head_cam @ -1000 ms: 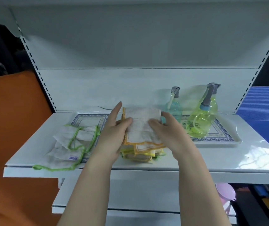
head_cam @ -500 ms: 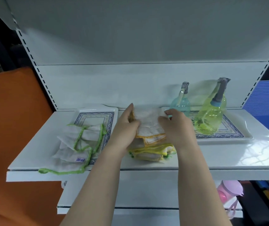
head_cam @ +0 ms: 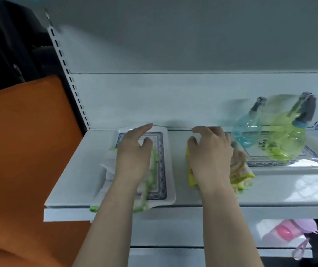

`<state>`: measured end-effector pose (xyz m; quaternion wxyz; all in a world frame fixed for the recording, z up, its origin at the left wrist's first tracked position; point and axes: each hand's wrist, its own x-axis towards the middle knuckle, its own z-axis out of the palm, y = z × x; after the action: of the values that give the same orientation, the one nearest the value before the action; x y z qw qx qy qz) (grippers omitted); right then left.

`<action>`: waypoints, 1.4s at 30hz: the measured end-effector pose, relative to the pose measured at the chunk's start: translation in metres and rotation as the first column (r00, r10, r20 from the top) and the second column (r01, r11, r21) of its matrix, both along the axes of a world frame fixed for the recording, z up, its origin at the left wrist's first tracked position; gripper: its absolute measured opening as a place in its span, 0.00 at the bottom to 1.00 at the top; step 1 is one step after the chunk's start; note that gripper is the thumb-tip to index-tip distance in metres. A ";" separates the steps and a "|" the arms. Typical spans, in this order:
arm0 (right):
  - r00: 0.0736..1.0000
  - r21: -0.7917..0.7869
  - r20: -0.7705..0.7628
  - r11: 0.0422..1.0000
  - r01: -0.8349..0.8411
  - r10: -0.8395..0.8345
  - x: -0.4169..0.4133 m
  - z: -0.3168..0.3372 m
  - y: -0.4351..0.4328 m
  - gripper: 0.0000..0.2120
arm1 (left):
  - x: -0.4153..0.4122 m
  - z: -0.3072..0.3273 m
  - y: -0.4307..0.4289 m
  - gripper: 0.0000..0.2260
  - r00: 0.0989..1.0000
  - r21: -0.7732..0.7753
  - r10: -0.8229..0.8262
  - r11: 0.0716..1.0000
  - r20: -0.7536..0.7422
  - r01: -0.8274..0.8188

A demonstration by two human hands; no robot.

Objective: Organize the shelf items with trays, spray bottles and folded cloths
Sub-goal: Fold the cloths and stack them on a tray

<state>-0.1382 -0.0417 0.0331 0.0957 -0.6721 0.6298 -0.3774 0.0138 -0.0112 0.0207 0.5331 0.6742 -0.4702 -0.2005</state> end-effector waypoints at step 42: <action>0.405 -0.024 0.891 0.911 -0.411 0.207 0.057 0.028 0.015 0.07 | 0.035 0.028 0.028 0.11 0.983 -0.029 -0.095 0.995 -0.160 0.091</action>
<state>-0.0809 -0.0265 0.0613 0.5397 -0.4732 0.3880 -0.5782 0.0491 0.0170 0.0487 0.5666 0.6273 -0.4587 -0.2740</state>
